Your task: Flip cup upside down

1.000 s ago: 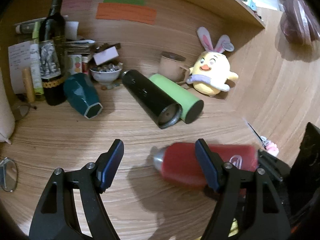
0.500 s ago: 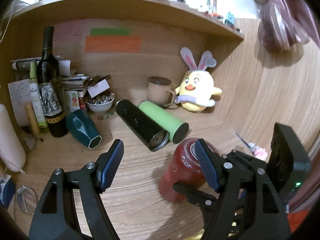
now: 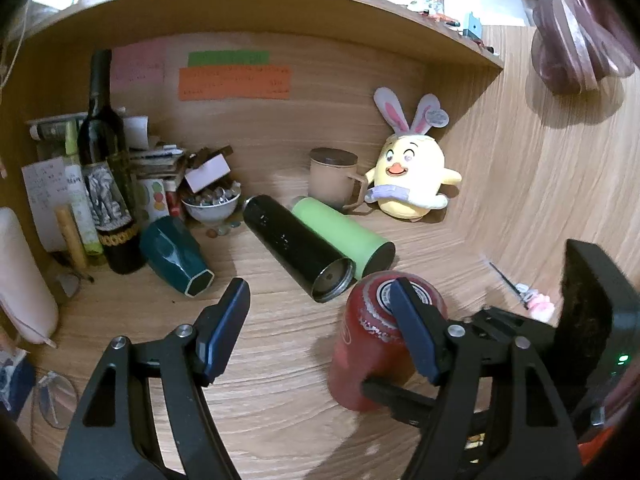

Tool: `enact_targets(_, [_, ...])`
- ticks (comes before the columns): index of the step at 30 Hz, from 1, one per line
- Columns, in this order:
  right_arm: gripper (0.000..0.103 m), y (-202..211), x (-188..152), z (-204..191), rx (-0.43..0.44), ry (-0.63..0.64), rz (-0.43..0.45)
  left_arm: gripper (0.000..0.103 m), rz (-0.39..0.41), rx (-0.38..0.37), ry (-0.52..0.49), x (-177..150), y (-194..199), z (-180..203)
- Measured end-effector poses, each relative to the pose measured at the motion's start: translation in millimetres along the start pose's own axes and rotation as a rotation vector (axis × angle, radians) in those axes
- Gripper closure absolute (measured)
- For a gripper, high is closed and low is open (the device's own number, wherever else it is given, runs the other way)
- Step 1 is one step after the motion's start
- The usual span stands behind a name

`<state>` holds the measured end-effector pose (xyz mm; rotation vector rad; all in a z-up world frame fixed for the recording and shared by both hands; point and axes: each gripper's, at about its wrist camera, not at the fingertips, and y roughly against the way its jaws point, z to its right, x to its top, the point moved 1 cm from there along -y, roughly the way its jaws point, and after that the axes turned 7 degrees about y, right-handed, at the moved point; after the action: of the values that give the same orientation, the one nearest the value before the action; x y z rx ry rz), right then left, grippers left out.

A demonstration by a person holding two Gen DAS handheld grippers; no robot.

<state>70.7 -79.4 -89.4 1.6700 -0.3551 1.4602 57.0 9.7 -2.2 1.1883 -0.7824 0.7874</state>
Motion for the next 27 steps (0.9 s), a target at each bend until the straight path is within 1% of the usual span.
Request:
enact_targets(3, [0.037,12,0,1,-0.020,0.006,0.005,0.030,0.023,0.010,-0.018,1,8,6])
enact_targets(5, [0.033,25,1,3,-0.034,0.003,0.022,0.030,0.053,0.014,-0.026,2,18,11])
enact_targets(6, [0.032,34,3,5,-0.046,-0.002,0.037,0.030,0.066,0.017,-0.027,3,23,13])
enact_targets(8, [0.026,46,6,7,-0.065,-0.007,0.059,0.030,0.091,0.028,-0.032,3,34,18])
enact_targets(9, [0.024,55,7,8,-0.081,-0.012,0.077,0.029,0.101,0.032,-0.032,3,39,20])
enact_targets(11, [0.019,68,9,10,-0.100,-0.020,0.101,0.019,0.121,0.045,-0.028,1,49,24])
enact_targets(12, [0.017,78,10,11,-0.113,-0.027,0.120,0.010,0.136,0.053,-0.022,0,55,25])
enact_targets(13, [0.016,83,12,12,-0.120,-0.030,0.130,0.004,0.151,0.061,-0.015,-1,60,27])
enact_targets(15, [0.015,99,13,11,-0.143,-0.034,0.159,0.004,0.183,0.082,-0.011,-4,74,30])
enact_targets(19, [0.014,123,18,8,-0.185,-0.032,0.197,0.000,0.224,0.088,-0.014,-12,95,38])
enact_targets(21, [0.009,134,19,4,-0.212,-0.035,0.215,0.000,0.237,0.094,-0.019,-17,105,44])
enact_targets(22, [0.000,139,19,4,-0.225,-0.039,0.222,0.000,0.244,0.098,-0.020,-20,109,47])
enact_targets(24, [0.000,152,17,0,-0.267,-0.052,0.248,0.000,0.254,0.108,-0.019,-25,115,51])
enact_targets(27, [0.000,167,15,-6,-0.296,-0.054,0.261,0.000,0.250,0.098,-0.013,-32,121,56])
